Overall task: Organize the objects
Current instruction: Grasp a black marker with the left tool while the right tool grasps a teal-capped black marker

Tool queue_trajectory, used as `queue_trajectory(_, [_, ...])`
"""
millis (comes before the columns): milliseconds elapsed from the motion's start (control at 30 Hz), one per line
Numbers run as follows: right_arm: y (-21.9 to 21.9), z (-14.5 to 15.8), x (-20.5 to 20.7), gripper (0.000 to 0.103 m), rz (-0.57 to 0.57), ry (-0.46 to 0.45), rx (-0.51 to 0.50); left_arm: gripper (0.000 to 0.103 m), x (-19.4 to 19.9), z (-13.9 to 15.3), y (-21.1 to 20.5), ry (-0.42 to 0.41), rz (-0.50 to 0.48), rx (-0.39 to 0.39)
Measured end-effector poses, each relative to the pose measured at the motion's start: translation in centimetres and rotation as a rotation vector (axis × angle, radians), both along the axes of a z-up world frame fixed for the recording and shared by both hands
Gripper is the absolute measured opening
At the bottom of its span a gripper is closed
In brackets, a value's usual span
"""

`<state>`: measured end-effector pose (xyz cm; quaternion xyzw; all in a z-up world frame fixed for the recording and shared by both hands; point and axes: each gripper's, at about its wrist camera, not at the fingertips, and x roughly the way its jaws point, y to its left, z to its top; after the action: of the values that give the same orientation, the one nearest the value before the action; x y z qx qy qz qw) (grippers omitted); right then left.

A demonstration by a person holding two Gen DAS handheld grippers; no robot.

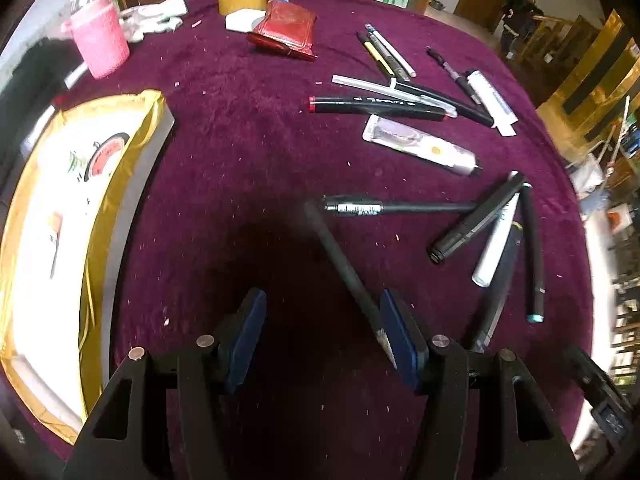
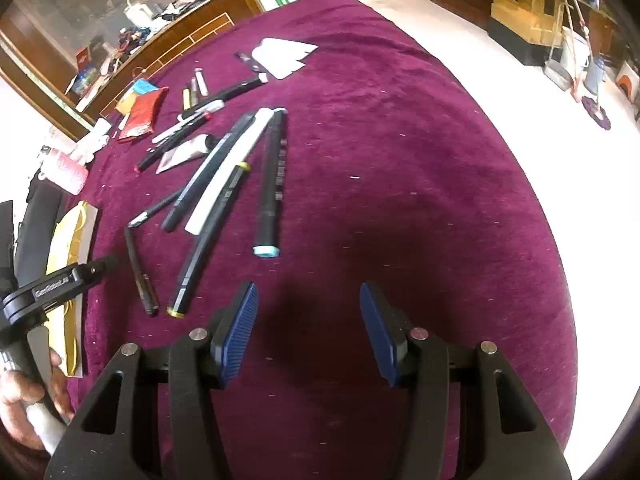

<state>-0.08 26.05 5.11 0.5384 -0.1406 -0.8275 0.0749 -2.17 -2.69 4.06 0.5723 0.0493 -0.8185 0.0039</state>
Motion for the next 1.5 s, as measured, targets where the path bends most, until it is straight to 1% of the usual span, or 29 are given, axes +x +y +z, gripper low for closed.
queue_trajectory(167, [1.1, -0.7, -0.4, 0.052, 0.008, -0.019, 0.000, 0.053, -1.0, -1.2, 1.2, -0.004, -0.003, -0.049])
queue_trajectory(300, [1.1, -1.2, -0.4, 0.052, 0.033, -0.032, 0.004, 0.053, -1.7, -2.3, 2.3, -0.009, -0.013, -0.083])
queue_trajectory(500, [0.6, -1.7, -0.4, 0.052, 0.061, -0.033, 0.021, 0.052, -1.4, -2.6, 3.0, 0.057, -0.065, -0.121])
queue_trajectory(533, [0.5, -1.7, -0.4, 0.052, 0.067, -0.031, 0.023, 0.041, -1.2, -2.6, 3.0, 0.062, -0.084, -0.108])
queue_trajectory(567, [0.5, -1.6, -0.5, 0.052, 0.071, -0.031, 0.022, 0.034, -1.1, -2.5, 2.9, 0.064, -0.096, -0.087])
queue_trajectory(600, [0.4, -1.6, -0.7, 0.052, 0.075, -0.032, 0.019, 0.016, -0.9, -2.3, 2.8, 0.062, -0.101, -0.094])
queue_trajectory(633, [0.4, -1.6, -0.8, 0.052, 0.077, -0.033, 0.017, 0.010, -0.7, -2.1, 2.5, 0.056, -0.104, -0.078])
queue_trajectory(700, [0.3, -1.6, -1.3, 0.052, 0.080, -0.034, 0.013, 0.006, -0.3, -1.9, 1.8, 0.042, -0.098, -0.025])
queue_trajectory(733, [0.2, -1.4, -1.6, 0.052, 0.082, -0.034, 0.009, 0.006, 0.1, -1.6, 1.5, 0.045, -0.095, -0.013])
queue_trajectory(833, [0.0, -0.9, -2.7, 0.052, 0.086, -0.029, -0.008, 0.006, 1.6, -0.2, 0.5, 0.070, -0.078, 0.044])
queue_trajectory(967, [-0.5, -0.4, -4.9, 0.052, 0.089, -0.033, -0.054, 0.006, 3.4, 1.3, -0.6, 0.106, -0.059, 0.105])
queue_trajectory(1033, [-0.8, -0.2, -5.8, 0.052, 0.087, -0.026, -0.054, 0.006, 4.2, 1.9, -1.0, 0.117, -0.053, 0.130])
queue_trajectory(1100, [-1.4, -0.1, -6.7, 0.052, 0.101, -0.012, -0.031, 0.006, 4.9, 2.3, -1.3, 0.125, -0.051, 0.142])
queue_trajectory(1167, [-2.3, 0.0, -7.5, 0.052, 0.117, 0.005, 0.015, 0.006, 5.5, 2.7, -1.7, 0.130, -0.046, 0.155])
queue_trajectory(1267, [-3.8, -0.3, -8.5, 0.052, 0.149, 0.029, 0.094, 0.006, 6.0, 2.7, -2.1, 0.128, -0.042, 0.170])
queue_trajectory(1333, [-5.3, -0.8, -9.3, 0.051, 0.179, 0.030, 0.183, 0.006, 6.3, 2.8, -2.2, 0.132, -0.044, 0.170])
queue_trajectory(1433, [-6.8, -1.8, -10.3, 0.049, 0.219, 0.025, 0.246, 0.006, 6.7, 3.2, -2.4, 0.146, -0.051, 0.185])
queue_trajectory(1500, [-7.7, -2.0, -10.6, 0.031, 0.236, 0.055, 0.295, 0.006, 7.1, 3.6, -2.5, 0.160, -0.062, 0.199])
